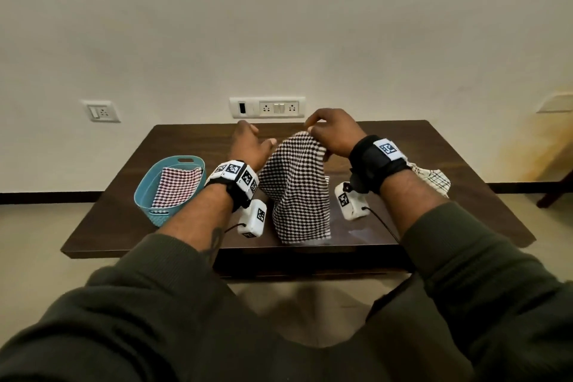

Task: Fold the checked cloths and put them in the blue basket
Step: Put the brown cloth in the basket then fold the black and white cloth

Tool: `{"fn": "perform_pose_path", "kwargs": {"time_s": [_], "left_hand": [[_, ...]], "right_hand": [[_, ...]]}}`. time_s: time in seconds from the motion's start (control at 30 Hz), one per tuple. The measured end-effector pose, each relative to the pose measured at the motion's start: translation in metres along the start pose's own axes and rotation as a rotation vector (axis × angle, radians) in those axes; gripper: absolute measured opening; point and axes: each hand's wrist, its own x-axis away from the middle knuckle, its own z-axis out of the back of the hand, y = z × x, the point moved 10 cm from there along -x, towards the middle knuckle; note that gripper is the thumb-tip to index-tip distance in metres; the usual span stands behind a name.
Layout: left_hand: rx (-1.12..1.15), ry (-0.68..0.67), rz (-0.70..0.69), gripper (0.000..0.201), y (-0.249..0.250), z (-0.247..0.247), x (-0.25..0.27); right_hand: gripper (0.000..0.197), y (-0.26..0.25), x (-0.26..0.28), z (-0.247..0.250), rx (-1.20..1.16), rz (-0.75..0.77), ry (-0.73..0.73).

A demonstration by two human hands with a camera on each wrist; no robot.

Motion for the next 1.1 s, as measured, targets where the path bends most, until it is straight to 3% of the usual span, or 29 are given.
{"fn": "perform_pose_path", "kwargs": {"time_s": [0.1, 0.17, 0.27, 0.33, 0.4, 0.53, 0.6, 0.67, 0.7, 0.77, 0.87, 1.1], "left_hand": [[0.237, -0.164, -0.130, 0.030, 0.027, -0.018, 0.029], [0.236, -0.256, -0.198, 0.035, 0.039, -0.030, 0.050], [0.288, -0.218, -0.178, 0.044, 0.031, -0.033, 0.057], [0.287, -0.137, -0.153, 0.036, 0.023, -0.025, 0.053], [0.278, -0.079, -0.107, 0.019, 0.015, -0.016, 0.048], [0.215, -0.106, -0.105, 0.006, 0.015, -0.007, 0.040], [0.177, -0.145, -0.138, 0.008, 0.024, -0.008, 0.037], [0.140, -0.172, -0.185, 0.007, 0.036, -0.010, 0.036], [0.108, -0.190, -0.213, 0.005, 0.042, -0.012, 0.036], [0.040, -0.213, -0.259, 0.006, 0.052, -0.013, 0.037], [0.039, -0.238, -0.249, 0.013, 0.051, -0.012, 0.037], [-0.200, -0.336, -0.297, 0.018, 0.046, -0.006, 0.036]], "right_hand": [[0.017, 0.002, 0.006, -0.020, -0.289, -0.066, -0.061], [0.021, 0.000, 0.009, -0.035, -0.416, -0.108, -0.126], [0.019, -0.005, 0.012, -0.044, -0.441, -0.134, -0.170], [0.010, -0.004, 0.012, -0.043, -0.345, -0.122, -0.152], [0.003, 0.004, 0.009, -0.028, -0.189, -0.104, -0.029], [0.024, 0.017, 0.011, 0.002, 0.097, -0.108, 0.151], [0.022, 0.008, 0.012, -0.002, 0.374, -0.041, 0.112], [0.053, -0.003, 0.014, -0.026, 0.411, 0.049, -0.048], [0.059, -0.009, 0.017, -0.038, 0.366, 0.088, -0.118], [0.043, -0.021, 0.018, -0.044, 0.348, 0.172, -0.125], [0.017, -0.023, 0.013, -0.026, 0.396, 0.187, 0.006], [0.011, -0.007, 0.012, -0.011, 0.393, 0.116, 0.039]]}}
